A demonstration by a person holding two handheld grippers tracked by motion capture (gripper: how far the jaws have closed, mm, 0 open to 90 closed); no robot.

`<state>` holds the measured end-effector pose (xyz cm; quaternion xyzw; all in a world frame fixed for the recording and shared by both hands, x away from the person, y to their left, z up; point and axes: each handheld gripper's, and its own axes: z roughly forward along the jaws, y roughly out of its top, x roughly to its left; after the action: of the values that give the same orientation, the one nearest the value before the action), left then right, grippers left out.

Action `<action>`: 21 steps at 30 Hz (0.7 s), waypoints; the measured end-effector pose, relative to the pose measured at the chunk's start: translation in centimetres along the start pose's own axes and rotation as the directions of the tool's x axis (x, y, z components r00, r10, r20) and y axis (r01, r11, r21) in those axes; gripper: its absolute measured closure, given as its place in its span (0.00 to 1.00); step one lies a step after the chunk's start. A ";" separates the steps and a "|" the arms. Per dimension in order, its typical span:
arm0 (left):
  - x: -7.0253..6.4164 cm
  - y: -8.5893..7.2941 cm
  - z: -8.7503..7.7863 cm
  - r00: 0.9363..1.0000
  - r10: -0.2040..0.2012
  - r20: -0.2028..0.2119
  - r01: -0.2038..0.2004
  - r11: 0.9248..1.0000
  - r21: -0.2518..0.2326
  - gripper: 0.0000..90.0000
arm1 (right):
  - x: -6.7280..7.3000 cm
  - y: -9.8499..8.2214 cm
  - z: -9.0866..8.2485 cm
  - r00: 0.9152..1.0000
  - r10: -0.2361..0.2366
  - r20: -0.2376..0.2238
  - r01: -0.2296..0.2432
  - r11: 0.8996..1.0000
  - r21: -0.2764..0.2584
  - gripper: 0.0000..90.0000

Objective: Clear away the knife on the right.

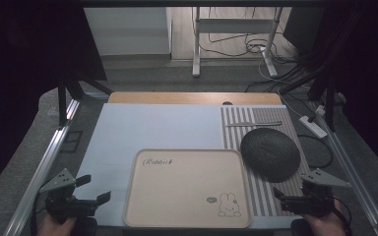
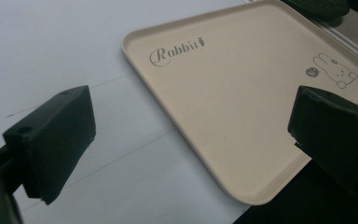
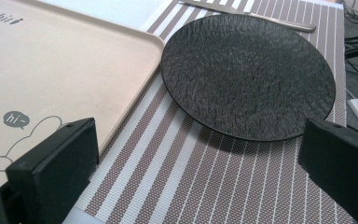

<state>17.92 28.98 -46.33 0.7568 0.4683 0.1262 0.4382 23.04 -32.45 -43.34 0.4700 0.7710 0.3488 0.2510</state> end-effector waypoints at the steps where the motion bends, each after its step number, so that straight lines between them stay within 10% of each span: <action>1: 0.0 0.0 0.0 1.000 0.000 0.000 0.000 1.000 0.000 0.02 | 0.0 0.0 0.0 1.000 0.000 0.000 0.000 1.000 0.000 0.00; 21: 0.0 0.0 0.0 1.000 -0.003 -0.001 0.003 1.000 0.002 0.02 | 0.3 0.1 0.4 0.999 -0.037 -0.011 0.038 0.999 0.035 0.00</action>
<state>17.92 29.00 -46.34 0.7565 0.4699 0.1256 0.4373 23.23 -32.00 -43.48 0.4578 0.7870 0.3331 0.2453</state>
